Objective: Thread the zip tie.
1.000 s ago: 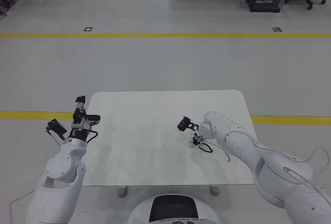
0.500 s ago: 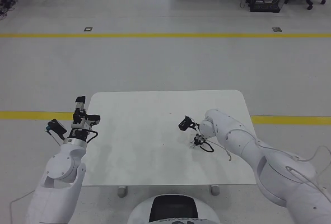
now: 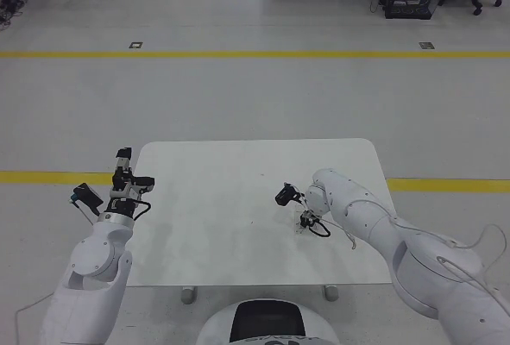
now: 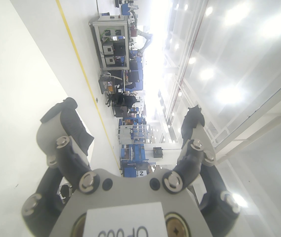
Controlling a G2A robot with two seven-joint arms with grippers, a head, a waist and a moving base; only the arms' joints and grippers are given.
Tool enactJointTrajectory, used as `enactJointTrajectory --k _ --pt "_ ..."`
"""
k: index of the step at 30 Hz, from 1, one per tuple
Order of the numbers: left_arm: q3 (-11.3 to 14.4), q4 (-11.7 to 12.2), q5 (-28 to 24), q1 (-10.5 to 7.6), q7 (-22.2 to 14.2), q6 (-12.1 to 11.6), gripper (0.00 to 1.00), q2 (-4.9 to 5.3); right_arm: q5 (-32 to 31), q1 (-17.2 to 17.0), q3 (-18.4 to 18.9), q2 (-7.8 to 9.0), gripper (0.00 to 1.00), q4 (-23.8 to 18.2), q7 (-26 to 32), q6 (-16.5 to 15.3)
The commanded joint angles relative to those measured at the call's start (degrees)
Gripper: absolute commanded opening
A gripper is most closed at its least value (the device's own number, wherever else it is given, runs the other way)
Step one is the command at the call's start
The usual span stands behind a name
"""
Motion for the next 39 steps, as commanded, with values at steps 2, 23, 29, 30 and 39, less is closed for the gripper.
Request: enactJointTrajectory --k 2,23,29,30,39 --pt "0.0 0.0 0.0 0.0 0.0 0.0 1.0 0.0 -0.4 -0.2 0.0 -0.36 0.34 0.6 -0.1 0.0" --pt "0.0 0.0 0.0 0.0 0.0 0.0 1.0 0.0 -2.0 -0.6 0.0 -1.62 0.14 3.3 -2.8 0.0" --pt "0.0 0.0 0.0 0.0 0.0 0.0 1.0 0.0 -1.9 -0.6 0.0 -1.58 0.05 3.2 -2.9 0.0" --pt "0.0 0.0 0.0 0.0 0.0 0.0 1.0 0.0 -1.9 -0.6 0.0 -1.58 0.04 3.2 -2.9 0.0" --pt "0.0 0.0 0.0 0.0 0.0 0.0 1.0 0.0 -2.0 -0.6 0.0 -1.51 0.18 3.1 -3.2 0.0"
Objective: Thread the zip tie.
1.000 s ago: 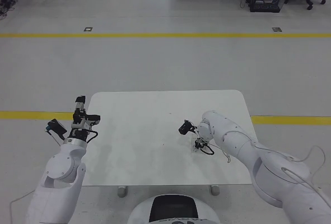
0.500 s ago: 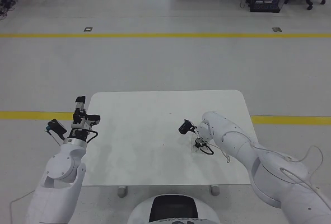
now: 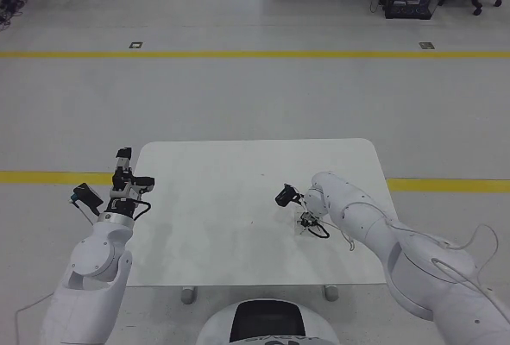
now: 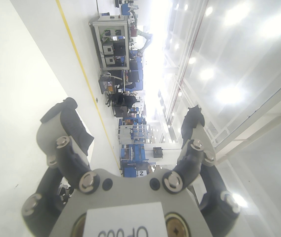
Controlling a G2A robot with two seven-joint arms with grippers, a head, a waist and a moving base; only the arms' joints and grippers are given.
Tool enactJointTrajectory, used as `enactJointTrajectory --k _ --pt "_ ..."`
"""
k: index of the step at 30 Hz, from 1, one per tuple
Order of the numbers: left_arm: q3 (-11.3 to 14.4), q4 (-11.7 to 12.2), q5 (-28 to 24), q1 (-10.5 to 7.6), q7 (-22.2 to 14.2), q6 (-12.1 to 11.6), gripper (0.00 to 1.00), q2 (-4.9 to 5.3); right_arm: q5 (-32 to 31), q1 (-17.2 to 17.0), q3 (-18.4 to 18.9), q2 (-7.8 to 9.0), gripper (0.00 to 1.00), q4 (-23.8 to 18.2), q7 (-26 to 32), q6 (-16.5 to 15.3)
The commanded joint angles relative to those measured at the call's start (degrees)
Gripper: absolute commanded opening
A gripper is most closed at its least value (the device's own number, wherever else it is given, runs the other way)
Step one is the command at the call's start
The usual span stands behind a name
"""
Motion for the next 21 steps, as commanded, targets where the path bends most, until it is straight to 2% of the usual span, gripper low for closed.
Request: enactJointTrajectory --k 1,11,14,17,21 --pt "0.0 0.0 0.0 0.0 0.0 0.0 1.0 0.0 -0.1 0.0 0.0 0.03 0.2 0.0 -0.1 0.0" --pt "0.0 0.0 0.0 0.0 0.0 0.0 1.0 0.0 -0.4 -0.1 0.0 0.16 0.19 -0.2 -0.5 0.0" --pt "0.0 0.0 0.0 0.0 0.0 0.0 1.0 0.0 -0.4 -0.2 0.0 0.11 0.14 -0.1 -0.3 0.0" --pt "0.0 0.0 0.0 0.0 0.0 0.0 1.0 0.0 -0.3 -0.2 0.0 0.09 0.0 0.1 -0.3 0.0" --pt "0.0 0.0 0.0 0.0 0.0 0.0 1.0 0.0 -0.1 -0.2 0.0 0.14 0.0 0.0 -0.3 0.0"
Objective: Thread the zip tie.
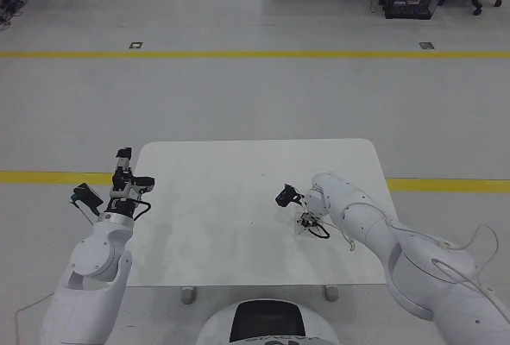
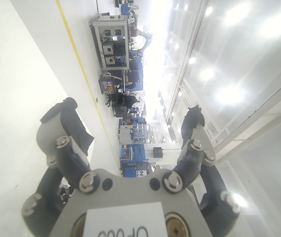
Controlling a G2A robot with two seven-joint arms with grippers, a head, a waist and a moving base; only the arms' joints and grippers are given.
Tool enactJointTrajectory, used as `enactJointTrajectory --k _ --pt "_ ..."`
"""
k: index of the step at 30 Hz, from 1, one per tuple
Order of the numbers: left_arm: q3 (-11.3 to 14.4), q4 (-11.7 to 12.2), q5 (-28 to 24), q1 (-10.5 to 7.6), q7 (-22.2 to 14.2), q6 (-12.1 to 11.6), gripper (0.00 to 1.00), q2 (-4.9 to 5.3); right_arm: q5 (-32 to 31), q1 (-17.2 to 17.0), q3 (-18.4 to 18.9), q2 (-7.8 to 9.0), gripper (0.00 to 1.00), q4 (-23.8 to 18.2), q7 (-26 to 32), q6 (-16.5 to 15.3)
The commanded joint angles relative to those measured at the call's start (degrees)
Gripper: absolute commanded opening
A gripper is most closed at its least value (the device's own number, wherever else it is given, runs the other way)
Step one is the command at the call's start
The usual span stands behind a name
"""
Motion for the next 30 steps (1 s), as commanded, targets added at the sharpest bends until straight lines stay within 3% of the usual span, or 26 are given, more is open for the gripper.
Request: enactJointTrajectory --k 1,30 --pt "0.0 0.0 0.0 0.0 0.0 0.0 1.0 0.0 0.0 0.1 0.0 0.06 0.0 -0.1 0.0 0.0" --pt "0.0 0.0 0.0 0.0 0.0 0.0 1.0 0.0 -0.6 0.8 0.0 3.73 0.0 -5.6 -3.2 0.0"
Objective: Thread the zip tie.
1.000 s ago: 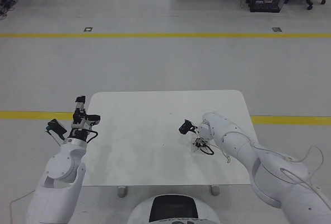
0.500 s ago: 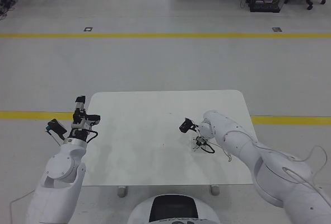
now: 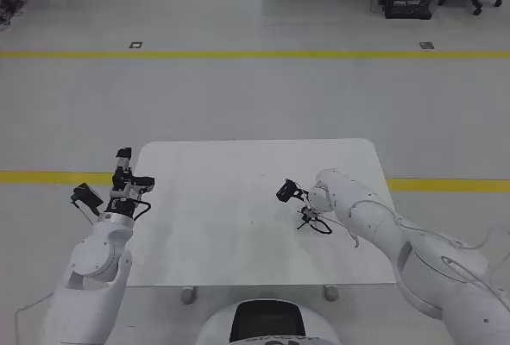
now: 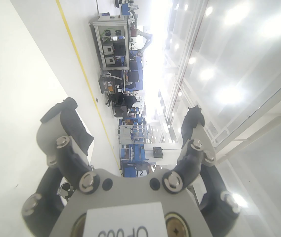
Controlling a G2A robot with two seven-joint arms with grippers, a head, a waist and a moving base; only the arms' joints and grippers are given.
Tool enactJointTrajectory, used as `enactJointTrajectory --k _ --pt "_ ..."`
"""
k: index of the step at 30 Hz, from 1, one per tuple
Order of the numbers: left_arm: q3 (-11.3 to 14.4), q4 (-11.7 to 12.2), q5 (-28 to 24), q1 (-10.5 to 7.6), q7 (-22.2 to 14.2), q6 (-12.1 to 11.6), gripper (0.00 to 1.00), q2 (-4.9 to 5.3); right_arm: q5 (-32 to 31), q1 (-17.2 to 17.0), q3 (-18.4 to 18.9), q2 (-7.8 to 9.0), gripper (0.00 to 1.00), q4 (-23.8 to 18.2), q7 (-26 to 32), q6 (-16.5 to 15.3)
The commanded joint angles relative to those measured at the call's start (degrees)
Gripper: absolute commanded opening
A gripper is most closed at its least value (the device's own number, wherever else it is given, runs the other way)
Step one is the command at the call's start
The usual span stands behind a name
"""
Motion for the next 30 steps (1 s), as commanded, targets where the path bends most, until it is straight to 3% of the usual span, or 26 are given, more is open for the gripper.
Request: enactJointTrajectory --k 1,11,30 --pt "0.0 0.0 0.0 0.0 0.0 0.0 1.0 0.0 0.3 0.0 0.0 0.43 0.0 -0.6 -0.7 0.0" --pt "0.0 0.0 0.0 0.0 0.0 0.0 1.0 0.0 2.1 -0.7 0.0 3.95 0.0 -4.6 -6.5 0.0" --pt "0.0 0.0 0.0 0.0 0.0 0.0 1.0 0.0 2.7 -1.3 0.0 10.23 0.0 -13.3 -10.9 0.0"
